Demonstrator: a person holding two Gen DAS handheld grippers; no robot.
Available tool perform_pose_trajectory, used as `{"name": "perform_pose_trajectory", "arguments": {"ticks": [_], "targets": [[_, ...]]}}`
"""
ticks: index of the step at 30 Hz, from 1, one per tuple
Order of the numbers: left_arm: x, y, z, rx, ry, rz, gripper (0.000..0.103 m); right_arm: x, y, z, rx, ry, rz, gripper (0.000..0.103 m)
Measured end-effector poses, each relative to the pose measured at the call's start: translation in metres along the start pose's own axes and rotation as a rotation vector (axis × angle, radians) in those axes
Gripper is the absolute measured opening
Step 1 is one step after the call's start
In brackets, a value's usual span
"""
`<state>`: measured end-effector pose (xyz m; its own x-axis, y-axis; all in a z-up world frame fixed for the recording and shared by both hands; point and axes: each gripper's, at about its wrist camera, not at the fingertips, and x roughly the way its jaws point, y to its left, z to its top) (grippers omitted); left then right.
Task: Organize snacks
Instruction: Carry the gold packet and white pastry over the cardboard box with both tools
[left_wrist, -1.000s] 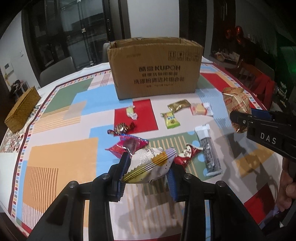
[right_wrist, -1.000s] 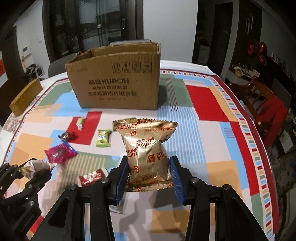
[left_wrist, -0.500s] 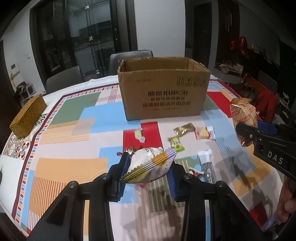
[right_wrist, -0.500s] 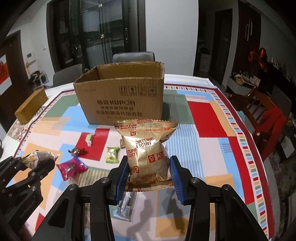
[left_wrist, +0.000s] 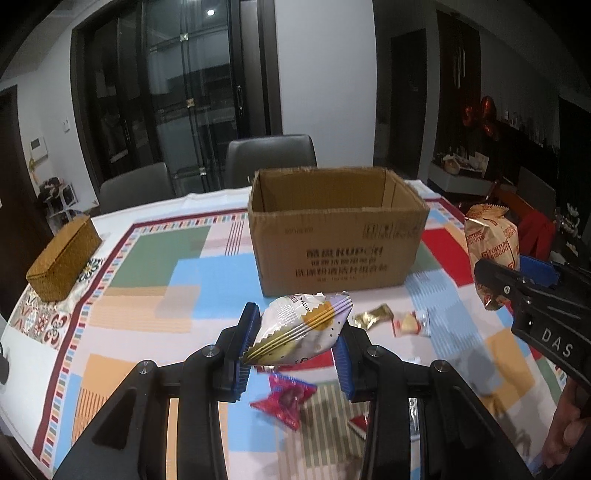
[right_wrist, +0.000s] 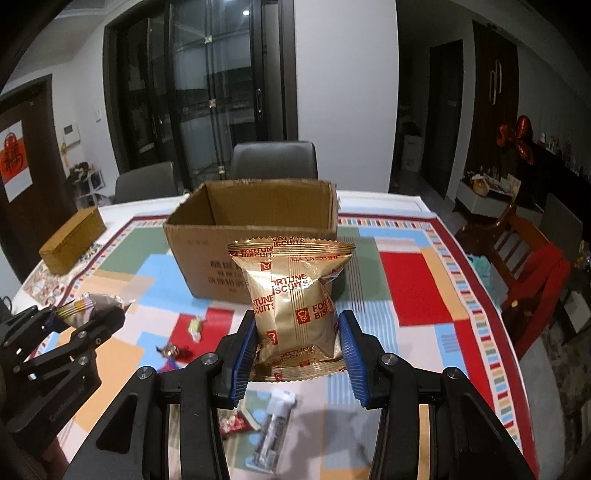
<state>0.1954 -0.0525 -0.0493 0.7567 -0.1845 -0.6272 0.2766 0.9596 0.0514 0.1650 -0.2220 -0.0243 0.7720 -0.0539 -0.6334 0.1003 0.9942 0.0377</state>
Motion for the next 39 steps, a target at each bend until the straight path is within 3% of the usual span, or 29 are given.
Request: {"name": "perform_pose_trajectory", "arguments": {"ticks": [22, 39], "targets": [[0.014, 0.004, 0.062, -0.01, -0.105, 0.006, 0.037, -0.003, 0.001, 0.049, -0.007, -0.146, -0.006, 0.045], [0.045, 0.013, 0.097, -0.023, -0.142, 0.01, 0.037, 0.02, -0.002, 0.081, -0.003, -0.184, -0.01, 0.045]]}}
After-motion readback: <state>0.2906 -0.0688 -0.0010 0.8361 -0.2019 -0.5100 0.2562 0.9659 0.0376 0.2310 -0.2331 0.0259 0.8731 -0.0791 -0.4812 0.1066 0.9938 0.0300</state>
